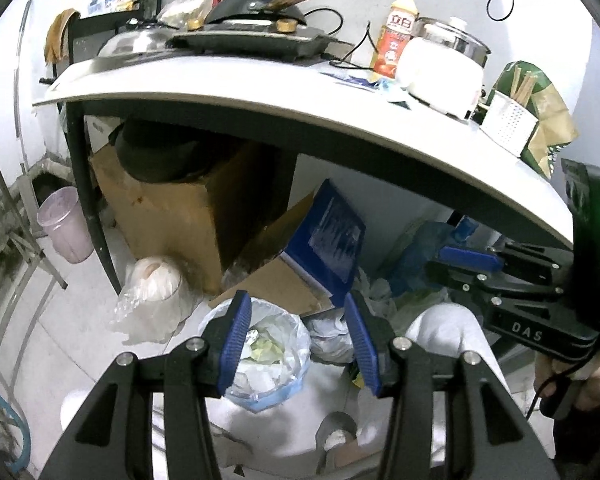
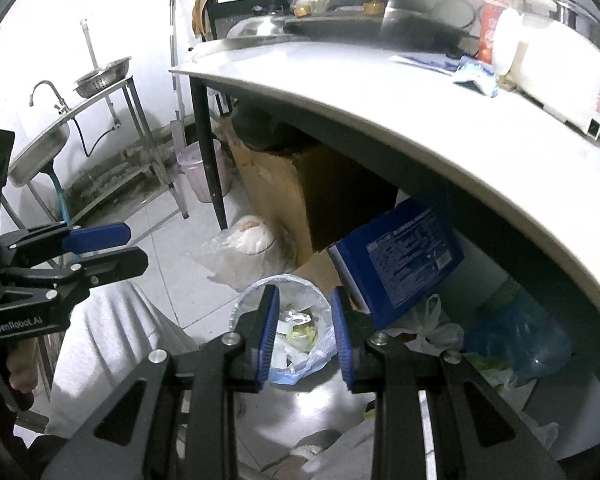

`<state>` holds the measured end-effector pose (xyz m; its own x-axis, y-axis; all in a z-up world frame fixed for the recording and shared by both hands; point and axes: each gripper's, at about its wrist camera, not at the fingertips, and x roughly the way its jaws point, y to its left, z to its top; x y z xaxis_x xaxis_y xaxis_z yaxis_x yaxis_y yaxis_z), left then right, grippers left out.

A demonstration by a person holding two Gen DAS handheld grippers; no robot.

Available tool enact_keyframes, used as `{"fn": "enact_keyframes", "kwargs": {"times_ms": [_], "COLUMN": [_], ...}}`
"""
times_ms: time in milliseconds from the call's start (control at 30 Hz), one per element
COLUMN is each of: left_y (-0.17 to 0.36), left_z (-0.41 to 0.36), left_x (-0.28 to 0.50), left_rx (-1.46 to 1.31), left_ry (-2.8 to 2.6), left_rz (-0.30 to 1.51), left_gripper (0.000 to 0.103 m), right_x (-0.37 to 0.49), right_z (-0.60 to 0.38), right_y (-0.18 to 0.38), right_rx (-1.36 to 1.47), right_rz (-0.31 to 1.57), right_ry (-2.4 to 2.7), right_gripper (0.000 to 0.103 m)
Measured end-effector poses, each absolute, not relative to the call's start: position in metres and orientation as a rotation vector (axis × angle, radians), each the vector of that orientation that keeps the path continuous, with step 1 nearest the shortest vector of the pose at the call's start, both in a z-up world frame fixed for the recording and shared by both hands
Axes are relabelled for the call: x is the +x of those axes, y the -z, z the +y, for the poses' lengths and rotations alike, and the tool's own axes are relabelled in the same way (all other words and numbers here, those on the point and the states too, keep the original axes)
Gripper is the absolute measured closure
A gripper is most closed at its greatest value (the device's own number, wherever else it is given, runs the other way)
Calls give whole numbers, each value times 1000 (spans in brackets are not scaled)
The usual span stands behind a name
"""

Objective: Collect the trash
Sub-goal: 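Raise both open grippers from the bin back up to the counter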

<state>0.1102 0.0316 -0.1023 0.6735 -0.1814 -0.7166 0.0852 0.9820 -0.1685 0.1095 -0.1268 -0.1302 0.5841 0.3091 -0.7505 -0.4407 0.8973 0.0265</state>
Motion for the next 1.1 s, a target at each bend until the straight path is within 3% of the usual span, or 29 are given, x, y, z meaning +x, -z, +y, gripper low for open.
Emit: {"fn": "enact_keyframes", "kwargs": {"times_ms": [1100], "left_y": [13], "left_z": [4], "left_x": [164], "left_rx": [-57], "left_ry": [230], "left_rz": [720], "left_gripper": [55], "right_x": [143], "right_z": [-168], "right_y": [32], "right_rx": [-139], "right_rz": [731], "right_ry": [-356], "right_gripper": [72]}}
